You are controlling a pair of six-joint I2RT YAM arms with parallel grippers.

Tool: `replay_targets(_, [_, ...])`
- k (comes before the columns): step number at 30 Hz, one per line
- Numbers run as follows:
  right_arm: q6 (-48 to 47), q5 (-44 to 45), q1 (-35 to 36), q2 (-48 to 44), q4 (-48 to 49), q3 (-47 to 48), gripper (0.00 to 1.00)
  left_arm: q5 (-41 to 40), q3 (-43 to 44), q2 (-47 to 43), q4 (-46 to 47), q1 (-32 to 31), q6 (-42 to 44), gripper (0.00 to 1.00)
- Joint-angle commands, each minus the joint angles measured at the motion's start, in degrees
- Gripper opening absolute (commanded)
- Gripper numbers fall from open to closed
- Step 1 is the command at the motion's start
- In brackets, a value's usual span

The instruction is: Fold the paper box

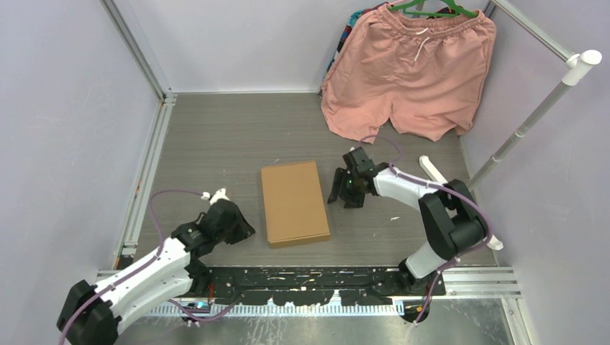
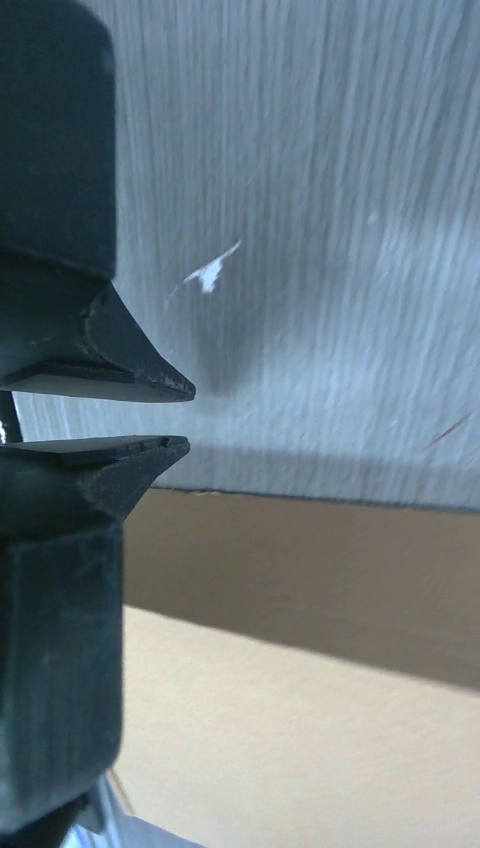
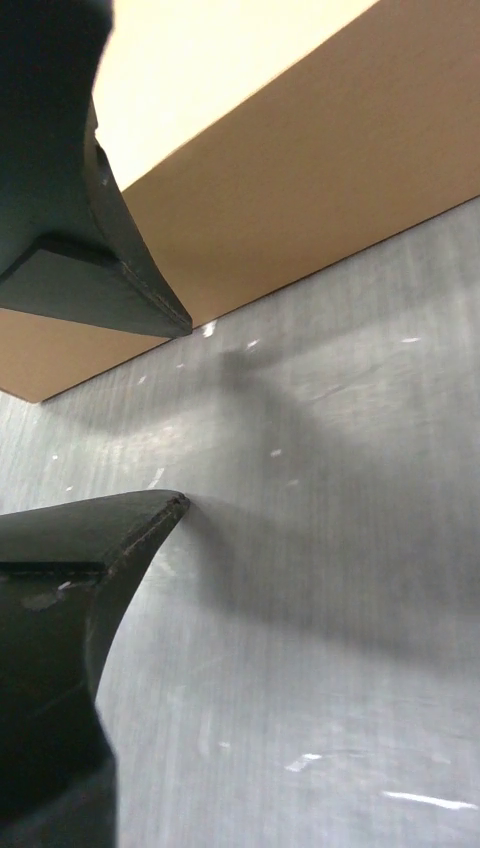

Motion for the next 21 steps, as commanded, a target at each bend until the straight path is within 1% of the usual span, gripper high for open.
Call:
replay_targets(1, [-4.21, -1.78, -3.42, 4.96, -1.31, 8.36, 0.63, 7.14, 6.36, 7.96, 5.73, 10.47, 8.42, 0.20])
replay_targets(4, [-5.62, -3.21, -5.59, 10.08, -2.65, 15.49, 0.63, 10.01, 13.15, 15.13, 8.12, 16.53, 12.85, 0.19])
replay_targets(6, [-6.24, -3.47, -6.38, 13.35, -3.65, 19.29, 0.63, 10.46, 17.14, 19.60, 9.85, 18.97, 14.98, 0.19])
replay_targets(7, [-6.58, -3.84, -6.67, 14.88, -3.99, 20.88, 0.62, 11.11, 18.98, 22.04, 10.61, 20.32, 15.87, 0.17])
replay_targets(9, [-7.22, -4.04, -6.87, 17.46, -5.03, 23.83, 0.62, 13.70, 21.48, 26.46, 12.89, 22.26, 16.79, 0.07])
replay_targets(10, [-7.37, -4.33, -6.93, 18.36, -5.16, 24.71, 0.62, 14.53, 22.27, 28.50, 13.88, 22.85, 16.89, 0.04])
replay_targets(13, [-7.70, -4.77, -6.94, 20.19, -5.76, 26.64, 0.60, 16.31, 23.85, 33.69, 17.08, 23.22, 16.92, 0.01])
replay_targets(21, [-8.10, -5.93, -6.91, 21.72, -5.52, 28.18, 0.55, 14.50, 25.31, 43.51, 22.31, 23.39, 17.82, 0.00])
